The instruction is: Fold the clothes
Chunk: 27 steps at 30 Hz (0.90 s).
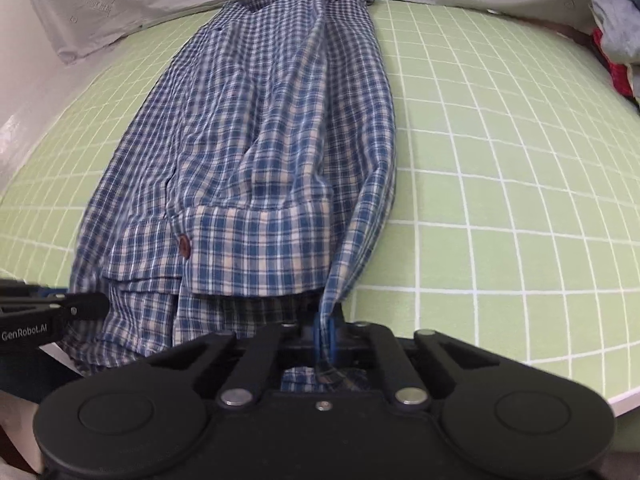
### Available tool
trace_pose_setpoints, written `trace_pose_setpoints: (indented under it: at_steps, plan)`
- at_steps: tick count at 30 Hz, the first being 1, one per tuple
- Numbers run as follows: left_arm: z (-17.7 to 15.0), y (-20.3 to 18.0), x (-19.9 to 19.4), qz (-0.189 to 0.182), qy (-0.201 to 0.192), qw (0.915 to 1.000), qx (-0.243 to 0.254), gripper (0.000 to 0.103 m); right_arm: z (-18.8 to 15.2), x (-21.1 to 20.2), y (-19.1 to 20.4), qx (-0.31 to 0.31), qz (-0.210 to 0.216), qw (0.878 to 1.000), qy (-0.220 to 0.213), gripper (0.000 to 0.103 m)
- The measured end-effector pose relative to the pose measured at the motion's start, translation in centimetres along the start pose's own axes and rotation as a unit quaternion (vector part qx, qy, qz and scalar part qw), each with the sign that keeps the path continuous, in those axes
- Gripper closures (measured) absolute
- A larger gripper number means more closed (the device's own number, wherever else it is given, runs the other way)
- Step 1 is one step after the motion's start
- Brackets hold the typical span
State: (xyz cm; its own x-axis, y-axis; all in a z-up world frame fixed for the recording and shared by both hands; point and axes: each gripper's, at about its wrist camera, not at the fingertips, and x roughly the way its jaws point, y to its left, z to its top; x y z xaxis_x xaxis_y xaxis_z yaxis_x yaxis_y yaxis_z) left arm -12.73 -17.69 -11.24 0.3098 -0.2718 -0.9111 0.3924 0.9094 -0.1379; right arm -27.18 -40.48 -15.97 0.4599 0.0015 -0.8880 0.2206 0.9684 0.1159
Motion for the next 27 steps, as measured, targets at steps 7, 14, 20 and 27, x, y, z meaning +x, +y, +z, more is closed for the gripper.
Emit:
trace_pose_setpoints:
  at_steps: [7, 14, 20, 27]
  plan:
    - [2.5, 0.7, -3.9, -0.036, -0.046, 0.9977, -0.033, 0.097, 2.4, -1.9, -1.6, 0.079, 0.069, 0.995, -0.007, 0.100]
    - [6.5, 0.3, -7.4, -0.076, -0.106, 0.9893, -0.067, 0.098, 5.9, -4.5, -2.4, 0.109, 0.117, 0.986, -0.048, 0.100]
    - [10.3, 1.2, -7.5, -0.086, -0.137, 0.9824, -0.094, 0.098, 9.8, -5.1, -3.5, 0.140, 0.137, 0.977, -0.086, 0.100]
    - [14.7, 3.1, -4.1, -0.084, -0.129, 0.9807, -0.120, 0.098, 14.5, -2.9, -4.7, 0.166, 0.140, 0.971, -0.104, 0.100]
